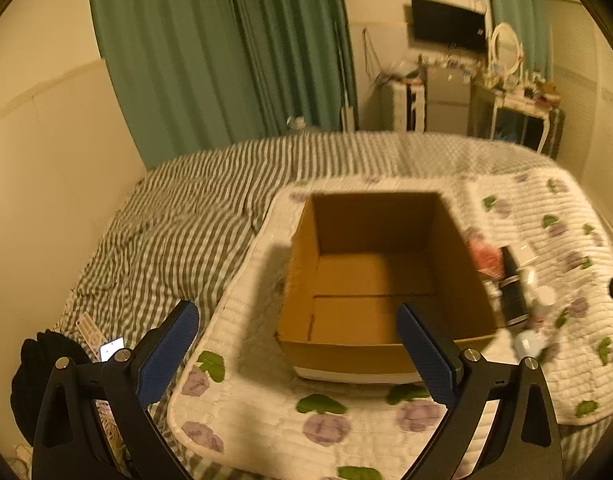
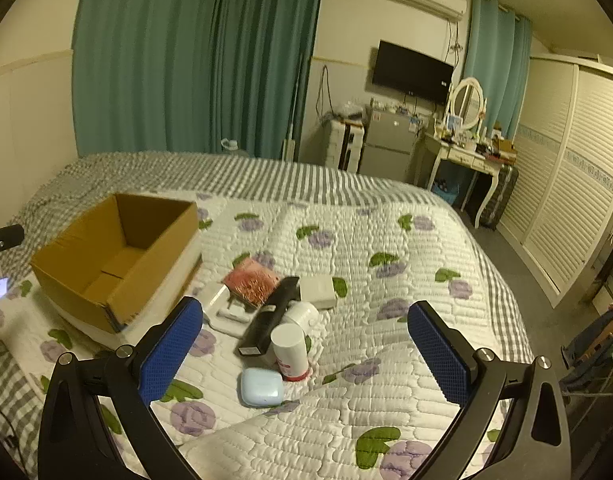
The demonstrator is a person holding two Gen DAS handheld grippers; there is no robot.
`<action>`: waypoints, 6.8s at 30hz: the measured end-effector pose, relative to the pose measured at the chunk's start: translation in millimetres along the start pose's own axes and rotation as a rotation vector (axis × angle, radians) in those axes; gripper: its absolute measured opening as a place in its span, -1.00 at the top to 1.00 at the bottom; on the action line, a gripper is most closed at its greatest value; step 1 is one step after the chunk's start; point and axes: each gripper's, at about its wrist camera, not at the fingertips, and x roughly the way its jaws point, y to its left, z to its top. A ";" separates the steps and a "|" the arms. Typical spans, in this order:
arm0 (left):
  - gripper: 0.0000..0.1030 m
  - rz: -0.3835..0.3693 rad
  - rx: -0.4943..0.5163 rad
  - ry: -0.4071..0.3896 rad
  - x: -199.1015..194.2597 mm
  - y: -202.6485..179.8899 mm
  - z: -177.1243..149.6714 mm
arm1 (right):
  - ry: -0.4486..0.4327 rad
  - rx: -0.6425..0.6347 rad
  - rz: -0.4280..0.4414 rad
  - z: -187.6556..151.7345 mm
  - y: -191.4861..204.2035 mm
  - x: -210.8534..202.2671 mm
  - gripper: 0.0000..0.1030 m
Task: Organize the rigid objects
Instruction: 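Move the right tool to the light-blue earbud case and grasp it, then carry the earbud case with the right tool into the box and release, then grasp the white red-labelled jar with the right tool, then carry the white jar into the box with the right tool and release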
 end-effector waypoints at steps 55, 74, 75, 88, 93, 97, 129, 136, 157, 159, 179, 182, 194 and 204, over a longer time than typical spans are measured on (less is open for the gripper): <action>0.84 -0.115 0.026 0.277 91.3 14.9 -3.9 | 0.363 -0.044 0.236 -35.2 42.8 103.6 0.78; 0.85 -0.125 0.017 0.276 89.8 15.5 -5.6 | 0.484 -0.015 0.208 -66.7 38.9 141.6 -0.18; 0.85 -0.125 0.016 0.276 89.7 15.3 -5.8 | 0.500 -0.002 0.215 -69.9 37.0 147.1 -0.18; 0.85 -0.121 0.022 0.277 89.6 15.3 -5.8 | 0.543 0.045 0.242 -72.5 30.5 174.8 0.04; 0.84 -0.125 0.022 0.277 89.6 15.2 -6.0 | 0.473 0.017 0.249 -63.5 35.2 147.2 0.05; 0.84 -0.125 0.023 0.277 89.3 15.1 -6.0 | 0.354 -0.008 0.293 -21.5 42.4 111.1 0.05; 0.84 -0.135 0.014 0.285 89.9 15.3 -6.1 | 0.264 -0.267 0.470 70.0 178.0 131.9 -0.65; 0.84 -0.128 0.018 0.288 89.1 14.4 -5.7 | 0.107 -0.197 0.352 106.6 107.8 82.8 -0.70; 0.84 -0.109 0.029 0.296 89.7 12.0 -4.0 | 0.322 -0.062 0.066 -30.7 -1.0 138.0 -0.71; 0.84 -0.106 0.031 0.296 89.7 11.6 -4.3 | 0.331 -0.067 0.072 -36.9 1.1 142.1 -0.71; 0.84 -0.102 0.036 0.296 89.1 11.0 -5.7 | 0.356 -0.010 0.130 -40.3 2.7 156.4 0.26; 0.84 -0.102 0.035 0.296 88.6 11.4 -6.9 | 0.335 -0.011 0.133 -37.3 2.5 150.1 0.27; 0.84 -0.105 0.031 0.297 88.9 12.1 -7.4 | 0.084 -0.106 0.200 56.6 22.5 71.2 0.28; 0.84 -0.111 0.027 0.302 88.0 11.6 -5.7 | -0.053 -0.253 0.413 124.0 106.8 36.3 0.28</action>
